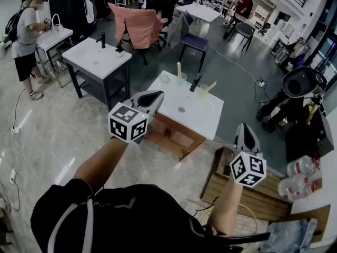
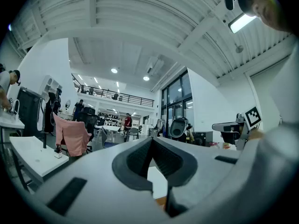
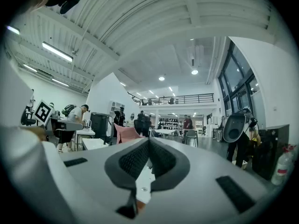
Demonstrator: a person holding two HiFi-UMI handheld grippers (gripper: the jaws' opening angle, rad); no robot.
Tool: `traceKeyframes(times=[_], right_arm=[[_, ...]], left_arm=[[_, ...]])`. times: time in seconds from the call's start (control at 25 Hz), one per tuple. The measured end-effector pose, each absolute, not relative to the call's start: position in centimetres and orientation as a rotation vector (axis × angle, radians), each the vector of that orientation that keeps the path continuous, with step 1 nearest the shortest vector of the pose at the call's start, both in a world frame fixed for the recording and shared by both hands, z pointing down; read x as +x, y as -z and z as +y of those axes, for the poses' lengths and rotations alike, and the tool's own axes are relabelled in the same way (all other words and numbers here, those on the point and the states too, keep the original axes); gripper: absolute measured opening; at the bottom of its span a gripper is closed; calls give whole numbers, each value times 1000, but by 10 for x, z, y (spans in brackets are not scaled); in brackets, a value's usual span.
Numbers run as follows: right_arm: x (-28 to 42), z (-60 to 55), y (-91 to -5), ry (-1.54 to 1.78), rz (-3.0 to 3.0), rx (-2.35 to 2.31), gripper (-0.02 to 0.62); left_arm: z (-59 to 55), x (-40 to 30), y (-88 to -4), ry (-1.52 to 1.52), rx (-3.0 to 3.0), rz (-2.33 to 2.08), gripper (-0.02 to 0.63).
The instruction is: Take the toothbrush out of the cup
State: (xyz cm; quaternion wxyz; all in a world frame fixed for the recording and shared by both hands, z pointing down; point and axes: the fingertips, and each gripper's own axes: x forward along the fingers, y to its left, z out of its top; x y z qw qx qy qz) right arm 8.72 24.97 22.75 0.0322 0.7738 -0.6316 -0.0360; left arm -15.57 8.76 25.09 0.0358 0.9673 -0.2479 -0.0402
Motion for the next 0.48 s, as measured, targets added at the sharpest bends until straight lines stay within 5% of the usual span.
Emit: traceKeyframes(times=[0.48], right_arm=[[98, 253, -228, 122, -1955, 2391, 5]], left_arm=[[92, -144, -263, 51, 2989, -783, 3]])
